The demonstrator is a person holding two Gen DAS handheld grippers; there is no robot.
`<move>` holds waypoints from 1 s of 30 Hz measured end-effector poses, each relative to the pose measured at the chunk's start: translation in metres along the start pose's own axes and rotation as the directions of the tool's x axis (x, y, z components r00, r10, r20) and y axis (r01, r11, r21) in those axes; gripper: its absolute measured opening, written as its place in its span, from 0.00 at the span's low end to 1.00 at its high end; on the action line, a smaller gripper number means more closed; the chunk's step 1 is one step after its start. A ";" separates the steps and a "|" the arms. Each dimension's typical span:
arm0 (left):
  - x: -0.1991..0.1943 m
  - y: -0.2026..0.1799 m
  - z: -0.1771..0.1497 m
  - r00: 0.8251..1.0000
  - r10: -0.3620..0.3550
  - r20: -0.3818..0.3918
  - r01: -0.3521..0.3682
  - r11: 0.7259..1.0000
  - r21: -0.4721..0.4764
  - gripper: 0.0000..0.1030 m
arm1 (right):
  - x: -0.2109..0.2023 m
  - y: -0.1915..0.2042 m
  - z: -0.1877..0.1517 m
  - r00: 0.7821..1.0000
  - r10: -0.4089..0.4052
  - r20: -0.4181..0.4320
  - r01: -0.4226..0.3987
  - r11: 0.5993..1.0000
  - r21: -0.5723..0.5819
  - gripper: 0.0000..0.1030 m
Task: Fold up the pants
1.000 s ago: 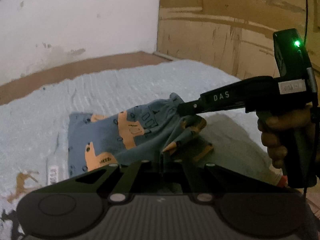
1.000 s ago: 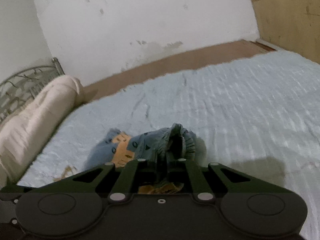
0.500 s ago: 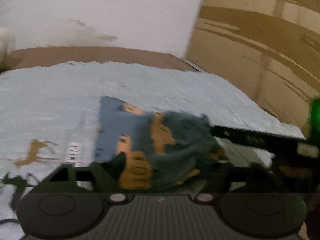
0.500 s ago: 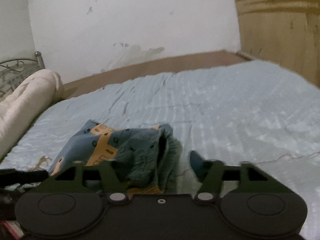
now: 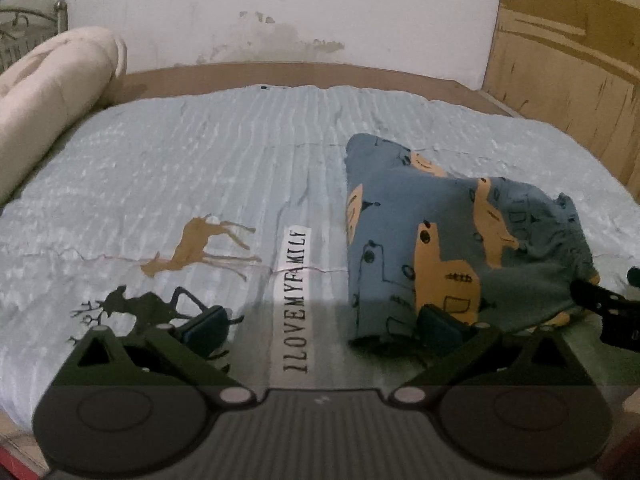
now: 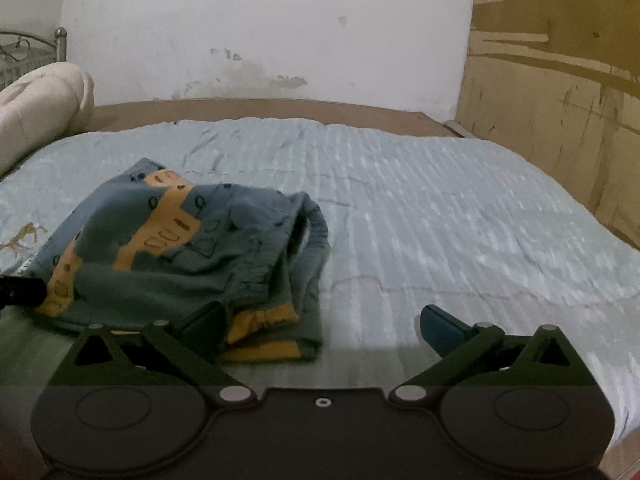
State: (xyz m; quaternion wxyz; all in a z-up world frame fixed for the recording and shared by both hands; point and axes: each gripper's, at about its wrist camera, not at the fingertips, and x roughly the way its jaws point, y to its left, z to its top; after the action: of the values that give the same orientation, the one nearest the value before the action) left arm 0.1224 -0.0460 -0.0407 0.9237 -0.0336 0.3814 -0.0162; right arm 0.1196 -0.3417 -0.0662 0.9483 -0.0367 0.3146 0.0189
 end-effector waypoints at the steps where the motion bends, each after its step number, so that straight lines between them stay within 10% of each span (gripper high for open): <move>1: -0.002 0.001 0.003 1.000 -0.004 0.010 0.005 1.000 -0.002 1.00 | -0.003 -0.002 0.000 1.000 0.010 0.013 -0.010 1.000 0.012 0.99; 10: 0.018 -0.017 0.053 0.996 -0.014 0.093 0.010 0.999 0.051 1.00 | 0.021 0.002 0.041 0.992 0.030 0.122 -0.025 0.999 -0.045 0.99; 21: 0.102 -0.033 0.087 0.999 -0.005 0.045 -0.003 0.986 0.167 1.00 | 0.092 -0.016 0.059 1.000 -0.004 0.021 0.005 0.999 -0.037 0.99; 30: 0.102 -0.019 0.095 0.997 -0.010 0.079 0.003 0.996 0.093 1.00 | 0.084 -0.009 0.066 0.997 0.024 0.072 -0.021 0.999 -0.046 0.99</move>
State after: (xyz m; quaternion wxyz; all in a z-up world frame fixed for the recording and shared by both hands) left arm 0.2618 -0.0659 -0.0436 0.9385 0.0073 0.3433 -0.0355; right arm 0.2266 -0.3438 -0.0629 0.9578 -0.0541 0.2796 0.0382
